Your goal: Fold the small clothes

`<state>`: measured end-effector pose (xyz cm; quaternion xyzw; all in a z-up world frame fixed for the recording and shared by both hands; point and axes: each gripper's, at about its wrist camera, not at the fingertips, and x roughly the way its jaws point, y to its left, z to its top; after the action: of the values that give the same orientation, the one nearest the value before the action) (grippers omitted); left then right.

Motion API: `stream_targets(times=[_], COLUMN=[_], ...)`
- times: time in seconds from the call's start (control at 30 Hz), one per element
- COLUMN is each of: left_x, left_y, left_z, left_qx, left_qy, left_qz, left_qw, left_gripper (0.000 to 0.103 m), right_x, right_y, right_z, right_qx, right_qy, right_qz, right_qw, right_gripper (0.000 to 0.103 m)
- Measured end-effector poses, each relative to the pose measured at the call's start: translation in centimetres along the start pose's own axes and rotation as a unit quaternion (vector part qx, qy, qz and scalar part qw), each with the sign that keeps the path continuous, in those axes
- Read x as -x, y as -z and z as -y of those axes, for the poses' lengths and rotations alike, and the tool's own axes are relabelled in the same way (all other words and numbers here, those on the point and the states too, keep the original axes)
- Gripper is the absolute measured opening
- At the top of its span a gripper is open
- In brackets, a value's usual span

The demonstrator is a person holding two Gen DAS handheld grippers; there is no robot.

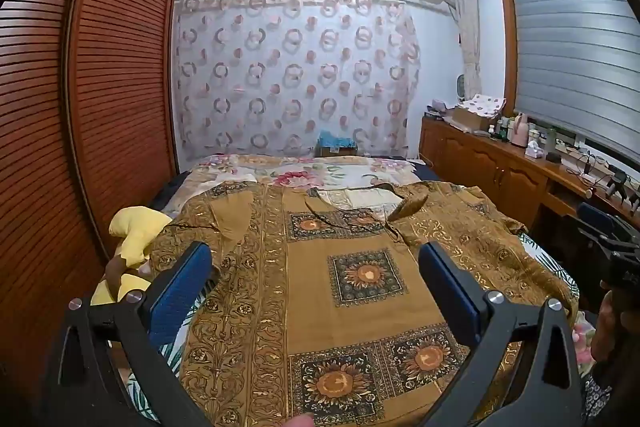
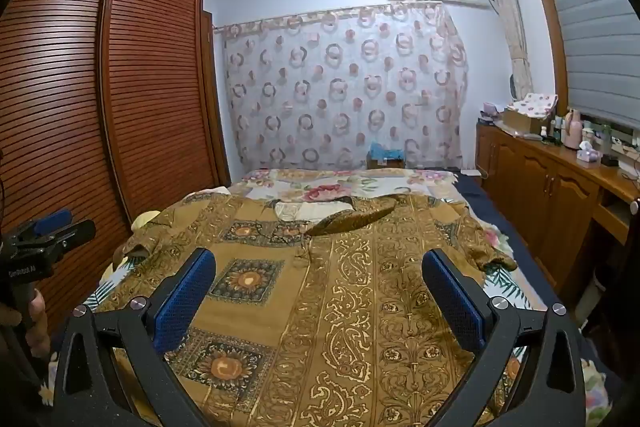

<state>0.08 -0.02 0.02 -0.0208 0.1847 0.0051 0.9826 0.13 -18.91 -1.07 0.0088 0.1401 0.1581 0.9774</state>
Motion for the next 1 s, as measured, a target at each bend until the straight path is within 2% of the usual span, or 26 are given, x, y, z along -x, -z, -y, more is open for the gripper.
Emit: stream_targets(times=[1.0], left_x=[0.37], left_y=[-0.36], left_z=[-0.12], left_qx=[-0.006], left_qy=[0.0], left_qz=[0.01], left_qw=[0.9999], left_gripper=[0.103], right_x=[0.23], right_y=[-0.21], right_z=[-0.16], right_qx=[0.003], right_qy=[-0.001], right_qz=[0.004], right_qw=[1.0], right_gripper=[0.103])
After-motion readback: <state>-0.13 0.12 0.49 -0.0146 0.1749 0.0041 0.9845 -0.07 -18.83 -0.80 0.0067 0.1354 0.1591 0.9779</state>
